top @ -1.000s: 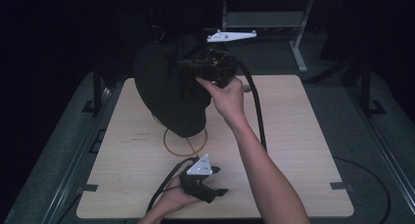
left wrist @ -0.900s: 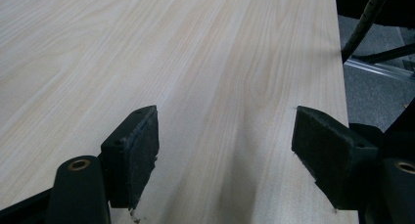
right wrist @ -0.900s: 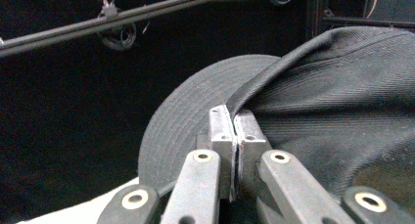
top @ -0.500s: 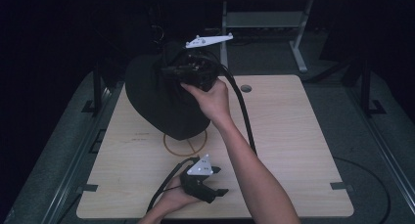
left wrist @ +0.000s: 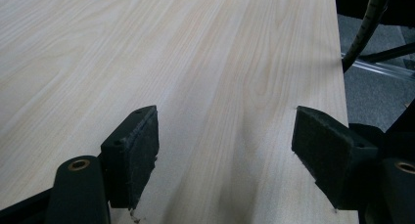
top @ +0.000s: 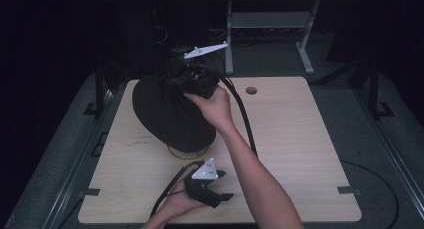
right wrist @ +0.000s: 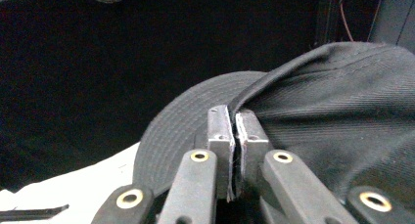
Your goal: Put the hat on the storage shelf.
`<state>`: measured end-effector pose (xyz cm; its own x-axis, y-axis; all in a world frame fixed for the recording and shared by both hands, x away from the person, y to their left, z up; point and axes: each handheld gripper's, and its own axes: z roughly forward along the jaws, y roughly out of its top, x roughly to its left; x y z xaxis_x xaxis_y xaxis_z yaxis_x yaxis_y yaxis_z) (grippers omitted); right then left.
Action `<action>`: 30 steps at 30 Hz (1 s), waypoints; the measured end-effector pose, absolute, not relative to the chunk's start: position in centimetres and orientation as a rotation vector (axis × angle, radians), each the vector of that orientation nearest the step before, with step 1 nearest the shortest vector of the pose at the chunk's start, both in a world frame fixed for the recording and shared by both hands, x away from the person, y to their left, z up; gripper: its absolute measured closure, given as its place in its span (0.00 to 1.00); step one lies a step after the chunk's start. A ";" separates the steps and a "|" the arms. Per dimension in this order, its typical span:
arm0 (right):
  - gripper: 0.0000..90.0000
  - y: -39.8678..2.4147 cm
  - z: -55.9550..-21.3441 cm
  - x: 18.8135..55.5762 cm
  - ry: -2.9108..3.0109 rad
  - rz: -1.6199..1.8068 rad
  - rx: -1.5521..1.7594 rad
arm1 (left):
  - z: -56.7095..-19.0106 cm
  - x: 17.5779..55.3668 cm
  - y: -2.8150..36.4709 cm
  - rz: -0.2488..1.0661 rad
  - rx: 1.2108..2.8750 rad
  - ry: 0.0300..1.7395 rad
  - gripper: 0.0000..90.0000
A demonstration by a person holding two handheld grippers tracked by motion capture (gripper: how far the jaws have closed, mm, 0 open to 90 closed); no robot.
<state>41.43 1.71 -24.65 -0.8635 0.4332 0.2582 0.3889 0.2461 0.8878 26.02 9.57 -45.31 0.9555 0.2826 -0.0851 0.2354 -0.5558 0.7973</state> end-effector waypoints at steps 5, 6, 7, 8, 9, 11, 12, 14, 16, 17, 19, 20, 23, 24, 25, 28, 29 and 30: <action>0.94 2.2 -25.1 41.6 2.472 1.703 0.798 | -45.3 26.0 9.5 0.069 2.184 0.358 0.28; 0.93 2.3 -25.2 41.5 2.482 1.707 0.797 | -45.3 26.0 9.5 0.069 2.184 0.357 0.28; 0.92 2.4 -25.2 41.6 2.490 1.707 0.798 | -45.3 26.0 9.5 0.068 2.185 0.356 0.28; 0.91 2.6 -25.3 41.6 2.503 1.701 0.798 | -45.3 26.0 9.5 0.068 2.189 0.354 0.28; 0.90 2.7 -25.4 41.6 2.506 1.698 0.793 | -45.3 25.9 9.5 0.065 2.187 0.356 0.28; 0.87 2.7 -25.5 41.6 2.515 1.702 0.789 | -45.3 25.9 9.5 0.068 2.190 0.351 0.28; 0.84 2.7 -25.5 41.5 2.520 1.707 0.788 | -45.3 25.9 9.5 0.068 2.191 0.350 0.28; 0.80 2.7 -25.4 41.5 2.528 1.707 0.781 | -45.3 25.9 9.5 0.067 2.190 0.351 0.28; 0.76 2.3 -25.4 41.4 2.521 1.718 0.788 | -45.3 25.9 9.5 0.067 2.190 0.347 0.28; 0.74 2.1 -25.4 41.3 2.510 1.729 0.792 | -45.3 25.9 9.5 0.071 2.195 0.337 0.28; 0.71 1.7 -25.4 41.2 2.497 1.740 0.799 | -45.2 25.9 9.5 0.081 2.195 0.341 0.28; 0.69 1.4 -25.3 41.2 2.490 1.744 0.797 | -45.2 25.9 9.5 0.086 2.196 0.333 0.28; 0.64 0.4 -25.2 41.0 2.466 1.772 0.801 | -45.3 25.7 9.5 0.072 2.188 0.352 0.28; 0.62 0.1 -25.1 41.0 2.461 1.783 0.803 | -45.3 25.7 9.5 0.074 2.189 0.349 0.28; 0.61 -0.2 -24.9 40.9 2.451 1.788 0.805 | -45.3 25.7 9.6 0.071 2.193 0.347 0.28; 0.58 -1.1 -24.4 40.6 2.426 1.810 0.799 | -45.3 25.7 9.6 0.065 2.193 0.348 0.28; 0.57 -1.4 -24.3 40.6 2.421 1.809 0.797 | -45.3 25.6 9.6 0.066 2.194 0.349 0.28; 0.57 -1.6 -24.1 40.5 2.411 1.810 0.793 | -45.3 25.6 9.6 0.064 2.194 0.348 0.28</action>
<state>40.52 -1.65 -24.15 -0.8703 0.4075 0.2766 0.3794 0.1968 0.9041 25.59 9.57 -45.30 0.9591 0.2718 -0.0787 0.2256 -0.5667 0.7924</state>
